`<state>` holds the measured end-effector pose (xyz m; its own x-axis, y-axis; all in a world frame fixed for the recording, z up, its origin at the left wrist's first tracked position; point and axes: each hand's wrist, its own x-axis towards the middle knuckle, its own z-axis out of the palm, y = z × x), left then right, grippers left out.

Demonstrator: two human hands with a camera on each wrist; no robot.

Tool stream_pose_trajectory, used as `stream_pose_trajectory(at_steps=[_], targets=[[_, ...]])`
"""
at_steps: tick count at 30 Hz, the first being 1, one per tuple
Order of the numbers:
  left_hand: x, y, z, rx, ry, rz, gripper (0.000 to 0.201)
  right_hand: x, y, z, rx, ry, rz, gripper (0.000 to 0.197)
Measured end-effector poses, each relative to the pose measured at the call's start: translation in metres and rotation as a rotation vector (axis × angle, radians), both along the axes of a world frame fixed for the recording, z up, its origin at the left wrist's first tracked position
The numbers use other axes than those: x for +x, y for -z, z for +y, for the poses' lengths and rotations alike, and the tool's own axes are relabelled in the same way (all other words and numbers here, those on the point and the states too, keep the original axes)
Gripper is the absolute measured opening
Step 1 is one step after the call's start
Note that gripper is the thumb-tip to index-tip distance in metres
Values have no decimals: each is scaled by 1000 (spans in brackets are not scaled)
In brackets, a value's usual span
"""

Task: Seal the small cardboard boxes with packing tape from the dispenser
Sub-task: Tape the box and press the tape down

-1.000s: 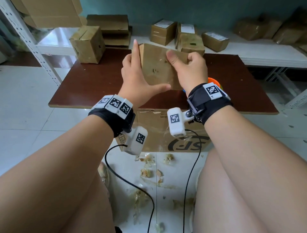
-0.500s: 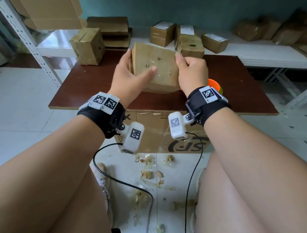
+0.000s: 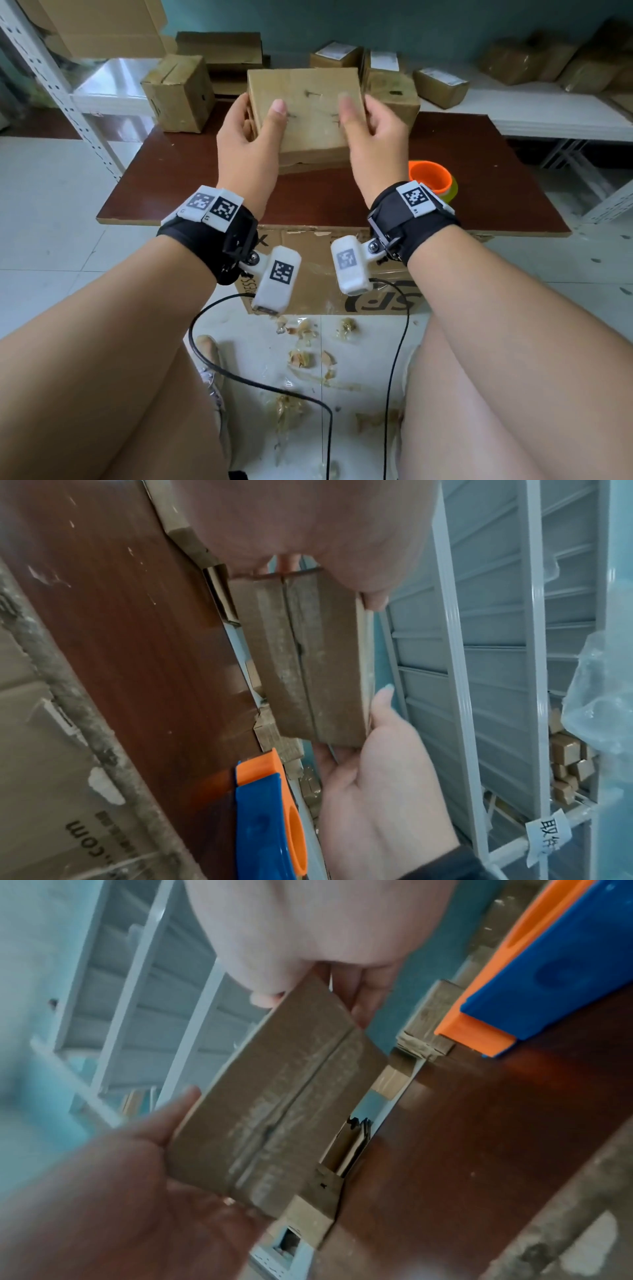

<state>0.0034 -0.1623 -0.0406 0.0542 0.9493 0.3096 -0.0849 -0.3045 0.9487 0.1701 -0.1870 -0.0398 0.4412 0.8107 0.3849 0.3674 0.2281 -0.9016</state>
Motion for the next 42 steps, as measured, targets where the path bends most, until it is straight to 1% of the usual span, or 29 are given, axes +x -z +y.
stream_pose_trajectory(at_steps=[2, 5, 6, 8, 9, 10, 11, 12, 13, 14, 15, 16, 18, 19, 20, 21, 22, 24, 26, 29, 32, 33, 35, 36, 37, 38, 39, 40, 42], targets=[[1, 3, -1, 11, 6, 6, 43, -2, 1, -1, -35, -73, -17, 44], [-2, 4, 3, -70, -2, -15, 40, 1, 5, 4, -34, -49, -34, 33], [-2, 3, 5, -122, -24, -20, 47, 2, 6, 5, -43, -18, -50, 33], [-3, 2, 8, -256, -112, 4, 79, 4, 9, 6, -100, 38, -73, 44], [-4, 2, 10, -301, -131, 30, 90, 4, 10, 6, -146, 68, -74, 48], [-5, 3, 10, -326, -113, 50, 89, 5, 11, 6, -195, 90, -57, 48], [-5, 2, 7, -323, -64, 64, 73, 6, 10, 6, -253, 106, -30, 52], [-6, 2, 4, -292, -11, 79, 49, 6, 9, 4, -309, 107, -14, 65], [-7, 4, 4, -260, 8, 92, 27, 6, 6, 1, -353, 86, -21, 84], [-9, 3, 3, -223, 10, 99, 14, 6, 3, -2, -383, 35, -31, 102], [-11, 2, 2, -193, 6, 100, 8, 7, 1, -6, -398, -25, -50, 112], [-12, 1, 0, -168, 2, 89, 9, 7, -2, -10, -406, -85, -70, 113], [-13, 1, -1, -126, -7, 85, 26, 9, -3, -14, -437, -148, -84, 101], [-14, 1, 0, -113, -13, 89, 37, 9, -4, -15, -452, -152, -84, 104], [-14, 1, -1, -109, -16, 84, 49, 9, -4, -16, -461, -160, -68, 113], [-13, 1, -1, -116, -27, 78, 60, 9, -3, -15, -465, -176, -19, 120], [-12, 1, -2, -127, -50, 65, 70, 10, -3, -15, -453, -202, 54, 121], [-8, -1, -1, -144, -92, -8, 83, 11, -1, -16, -420, -263, 205, 108], [-4, -3, 1, -151, -129, -89, 86, 8, 1, -17, -389, -259, 233, 93], [5, 0, 2, -157, -118, -170, 79, -1, 6, -18, -289, -182, 194, 95], [17, 6, 2, -176, -127, -192, 67, -6, 5, -20, -217, -158, 67, 98], [20, 8, 5, -196, -143, -178, 74, -6, 5, -20, -227, -137, 18, 100], [22, 13, 15, -316, -153, -142, 108, -5, 2, -21, -287, -71, -107, 101], [22, 21, 25, -391, -91, -123, 122, -5, 1, -21, -337, -30, -183, 102], [23, 29, 33, -458, 8, -112, 130, -5, 2, -21, -398, 18, -259, 103], [26, 30, 31, -511, 100, -86, 132, -6, 3, -21, -465, 55, -316, 103], [29, 27, 25, -536, 150, -33, 125, -6, 6, -20, -526, 79, -347, 102], [32, 23, 15, -533, 150, 47, 113, -7, 9, -18, -566, 92, -364, 97], [34, 22, 6, -475, 81, 129, 91, -6, 17, -13, -563, 111, -396, 79]])
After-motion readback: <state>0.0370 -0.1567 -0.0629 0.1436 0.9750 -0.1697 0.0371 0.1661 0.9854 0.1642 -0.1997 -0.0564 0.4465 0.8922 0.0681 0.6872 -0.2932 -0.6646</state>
